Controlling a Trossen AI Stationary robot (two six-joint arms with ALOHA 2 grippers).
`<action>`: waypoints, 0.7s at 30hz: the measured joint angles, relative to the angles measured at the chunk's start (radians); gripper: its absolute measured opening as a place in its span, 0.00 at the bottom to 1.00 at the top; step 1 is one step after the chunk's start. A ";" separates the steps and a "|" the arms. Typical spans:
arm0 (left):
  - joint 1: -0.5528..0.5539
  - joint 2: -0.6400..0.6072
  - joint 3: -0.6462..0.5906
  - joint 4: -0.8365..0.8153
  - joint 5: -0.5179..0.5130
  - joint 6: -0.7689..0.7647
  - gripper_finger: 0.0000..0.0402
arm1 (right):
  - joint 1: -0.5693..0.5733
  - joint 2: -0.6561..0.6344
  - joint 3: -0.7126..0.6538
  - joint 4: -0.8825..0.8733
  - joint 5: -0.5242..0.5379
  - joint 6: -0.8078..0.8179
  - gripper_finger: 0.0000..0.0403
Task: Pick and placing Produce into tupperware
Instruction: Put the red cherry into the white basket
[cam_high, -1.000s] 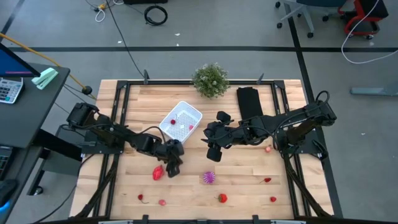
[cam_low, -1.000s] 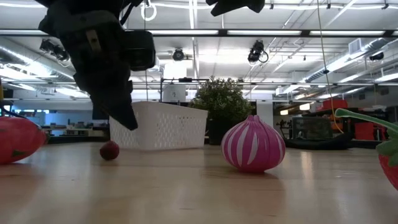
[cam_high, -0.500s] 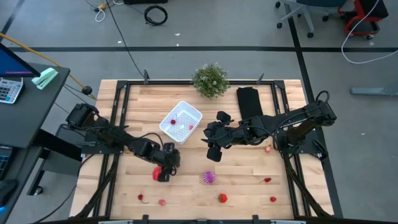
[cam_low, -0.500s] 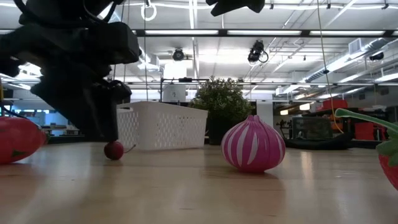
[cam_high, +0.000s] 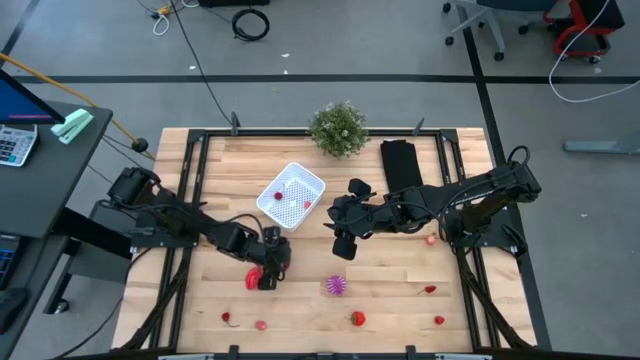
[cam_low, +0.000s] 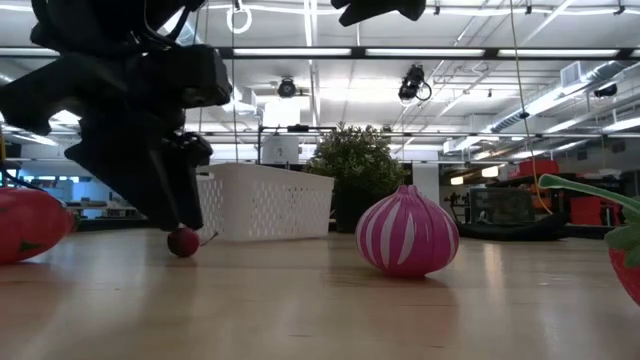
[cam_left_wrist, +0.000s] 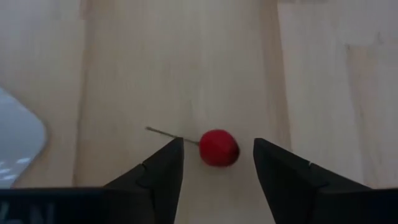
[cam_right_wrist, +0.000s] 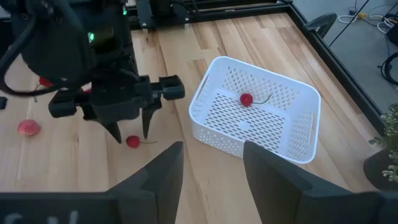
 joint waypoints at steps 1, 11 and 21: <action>-0.001 0.006 -0.001 0.000 0.000 0.000 0.49 | 0.000 0.000 0.000 0.000 0.000 0.000 0.44; 0.002 0.065 0.000 0.034 -0.005 0.006 0.43 | 0.000 0.000 0.000 0.000 0.000 0.000 0.44; 0.003 0.059 -0.001 0.045 0.000 0.005 0.21 | 0.000 0.000 0.000 0.000 0.000 0.000 0.44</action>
